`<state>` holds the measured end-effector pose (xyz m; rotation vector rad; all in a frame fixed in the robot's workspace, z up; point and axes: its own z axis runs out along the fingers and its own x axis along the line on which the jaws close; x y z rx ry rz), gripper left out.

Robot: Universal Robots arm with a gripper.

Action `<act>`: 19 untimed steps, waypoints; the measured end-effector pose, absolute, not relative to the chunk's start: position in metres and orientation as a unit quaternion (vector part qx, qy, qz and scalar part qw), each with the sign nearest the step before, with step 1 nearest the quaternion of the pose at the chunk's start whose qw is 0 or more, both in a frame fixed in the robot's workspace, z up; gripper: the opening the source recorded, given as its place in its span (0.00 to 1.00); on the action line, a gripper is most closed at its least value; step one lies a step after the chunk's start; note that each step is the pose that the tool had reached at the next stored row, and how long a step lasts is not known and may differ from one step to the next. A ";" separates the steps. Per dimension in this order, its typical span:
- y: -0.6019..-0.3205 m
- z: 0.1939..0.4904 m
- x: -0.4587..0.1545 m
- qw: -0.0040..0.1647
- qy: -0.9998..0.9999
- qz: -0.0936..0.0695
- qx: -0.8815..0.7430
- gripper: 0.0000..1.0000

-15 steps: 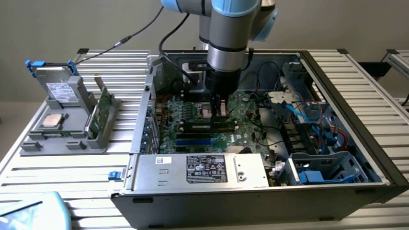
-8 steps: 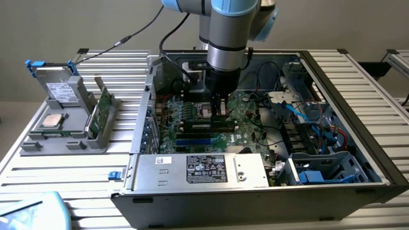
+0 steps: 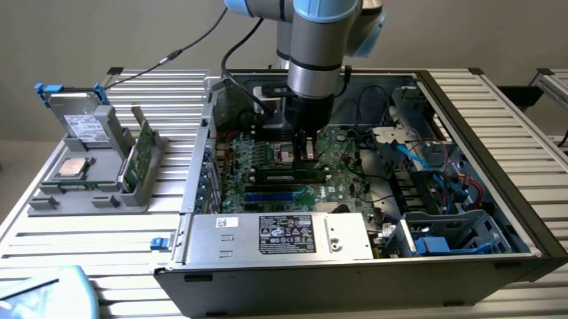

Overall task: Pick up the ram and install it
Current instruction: 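Insert the ram into the slot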

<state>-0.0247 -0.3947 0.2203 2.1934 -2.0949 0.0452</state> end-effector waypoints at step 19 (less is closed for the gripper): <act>-0.395 0.237 -0.028 0.054 -0.690 0.015 0.722 0.22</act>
